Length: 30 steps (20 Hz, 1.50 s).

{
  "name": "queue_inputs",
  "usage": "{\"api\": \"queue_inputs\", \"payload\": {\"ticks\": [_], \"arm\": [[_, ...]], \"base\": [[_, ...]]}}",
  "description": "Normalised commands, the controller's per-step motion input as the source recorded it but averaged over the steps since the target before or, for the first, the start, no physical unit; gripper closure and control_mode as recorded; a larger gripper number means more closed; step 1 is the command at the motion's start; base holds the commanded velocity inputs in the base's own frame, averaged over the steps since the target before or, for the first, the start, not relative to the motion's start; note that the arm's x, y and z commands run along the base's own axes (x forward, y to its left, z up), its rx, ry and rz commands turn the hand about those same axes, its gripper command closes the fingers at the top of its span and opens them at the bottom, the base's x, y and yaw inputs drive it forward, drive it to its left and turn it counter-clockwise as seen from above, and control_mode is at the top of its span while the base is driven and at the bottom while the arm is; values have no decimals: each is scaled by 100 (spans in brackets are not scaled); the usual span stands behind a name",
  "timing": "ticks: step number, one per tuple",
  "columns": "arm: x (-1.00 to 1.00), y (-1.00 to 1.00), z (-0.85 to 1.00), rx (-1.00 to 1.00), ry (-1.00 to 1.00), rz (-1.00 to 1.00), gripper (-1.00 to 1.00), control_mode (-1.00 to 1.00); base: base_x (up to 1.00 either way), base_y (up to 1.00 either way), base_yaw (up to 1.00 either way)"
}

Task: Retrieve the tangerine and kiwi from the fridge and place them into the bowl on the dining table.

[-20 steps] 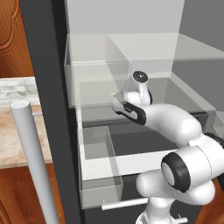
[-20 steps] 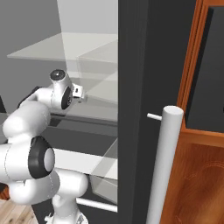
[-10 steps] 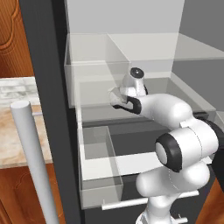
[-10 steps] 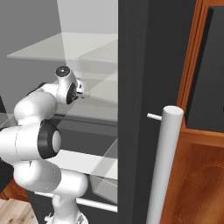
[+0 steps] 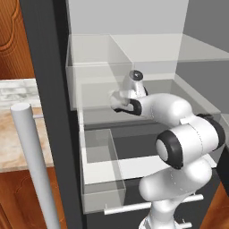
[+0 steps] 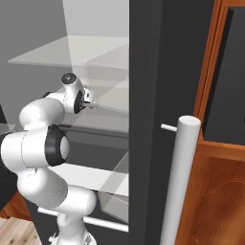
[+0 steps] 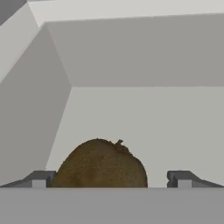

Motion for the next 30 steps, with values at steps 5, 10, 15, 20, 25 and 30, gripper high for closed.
{"api": "queue_inputs", "payload": {"ticks": [5, 10, 15, 20, 25, 30], "arm": [[0, 2, -20, 0, -8, -5, 100, -100], [-7, 0, 0, 0, 0, 0, 100, -100], [-94, -24, 26, 1, -7, 0, 100, -100], [-100, -36, 49, 3, -12, 0, 100, -100], [-100, -18, 10, 2, -4, 0, 100, -100], [-100, -4, 17, 0, -1, -1, 100, -100]], "base": [[0, 0, 0], [0, 0, 0], [0, 0, 0], [0, 0, 0], [0, 0, 0], [0, 0, 0]]}}
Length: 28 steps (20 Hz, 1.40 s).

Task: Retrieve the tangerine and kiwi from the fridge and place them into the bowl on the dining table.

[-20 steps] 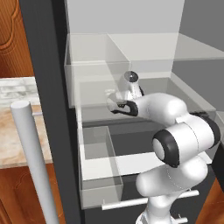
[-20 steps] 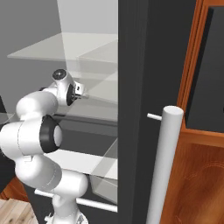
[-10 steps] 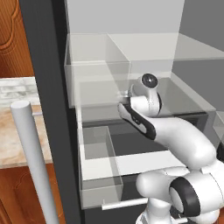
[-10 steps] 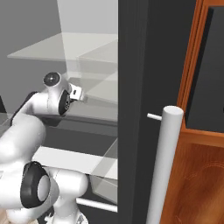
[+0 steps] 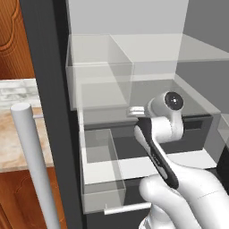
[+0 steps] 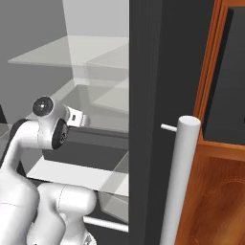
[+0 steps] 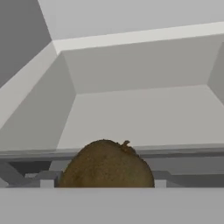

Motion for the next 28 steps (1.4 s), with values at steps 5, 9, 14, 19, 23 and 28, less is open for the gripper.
{"api": "queue_inputs", "payload": {"ticks": [5, 9, 14, 19, 23, 28], "arm": [[-92, -10, 64, 0, -6, -9, 100, -100], [-36, 0, 15, 0, -1, -1, 100, 100], [0, 0, 0, 0, 0, 0, 100, 100], [0, 0, 0, 0, 0, 0, 100, 100], [0, 0, 0, 0, 0, 0, 100, 100], [0, 0, 0, 0, 0, 0, 100, 100]], "base": [[0, 0, 0], [-44, 0, 0], [-100, 0, 0], [-100, -5, -5], [-87, -3, -1], [-88, -26, -6]]}}
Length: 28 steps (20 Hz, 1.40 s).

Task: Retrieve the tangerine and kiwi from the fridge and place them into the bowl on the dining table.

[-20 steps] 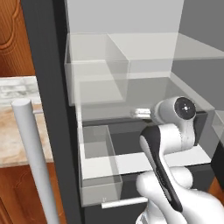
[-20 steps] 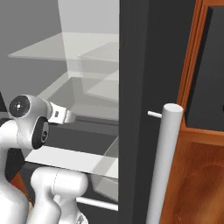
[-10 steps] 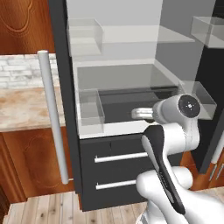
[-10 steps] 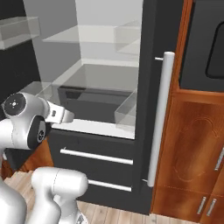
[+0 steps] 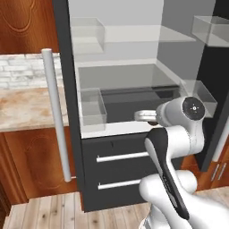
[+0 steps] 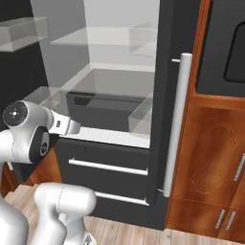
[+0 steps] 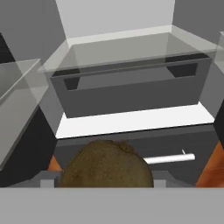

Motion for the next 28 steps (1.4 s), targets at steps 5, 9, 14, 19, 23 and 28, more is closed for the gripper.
{"api": "queue_inputs", "payload": {"ticks": [5, 9, 14, 19, 23, 28], "arm": [[0, 0, 0, 0, 0, 0, 100, 100], [0, 0, 0, 0, 0, 0, 100, 100], [0, 0, 0, 0, 0, 0, 100, 100], [0, 0, 0, 0, 0, 0, 100, 100], [0, 0, 0, 0, 0, 0, 100, 100], [0, 0, 0, 0, 0, 0, 100, 100]], "base": [[-64, -26, -45], [-49, -6, -55], [-65, 0, -55], [-81, 0, -51], [-85, 1, -52], [-95, 0, -50]]}}
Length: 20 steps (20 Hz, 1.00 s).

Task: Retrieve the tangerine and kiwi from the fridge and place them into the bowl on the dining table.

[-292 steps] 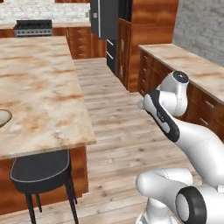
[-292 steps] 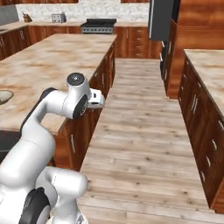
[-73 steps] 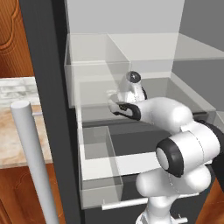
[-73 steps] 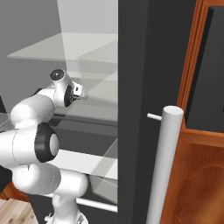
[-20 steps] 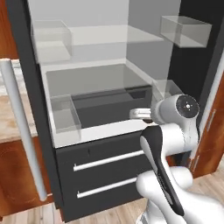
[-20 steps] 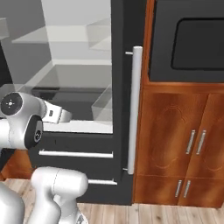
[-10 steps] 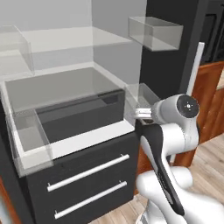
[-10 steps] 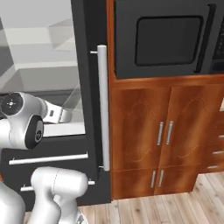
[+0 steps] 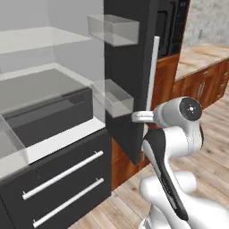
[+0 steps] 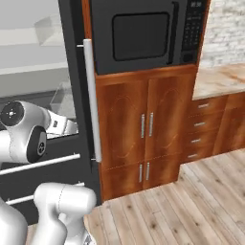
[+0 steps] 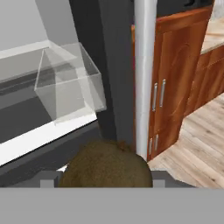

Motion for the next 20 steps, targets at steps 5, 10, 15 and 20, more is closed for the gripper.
{"api": "queue_inputs", "payload": {"ticks": [5, 10, 15, 20], "arm": [[0, 0, 0, 0, 0, 0, 100, 100], [0, 0, 0, 0, 0, 0, 100, 100], [0, 0, 0, 0, 0, 0, 100, 100], [0, 0, 0, 0, 0, 0, 100, 100]], "base": [[-41, 0, -62], [23, -5, -67], [91, 0, -60], [100, 9, -42]]}}
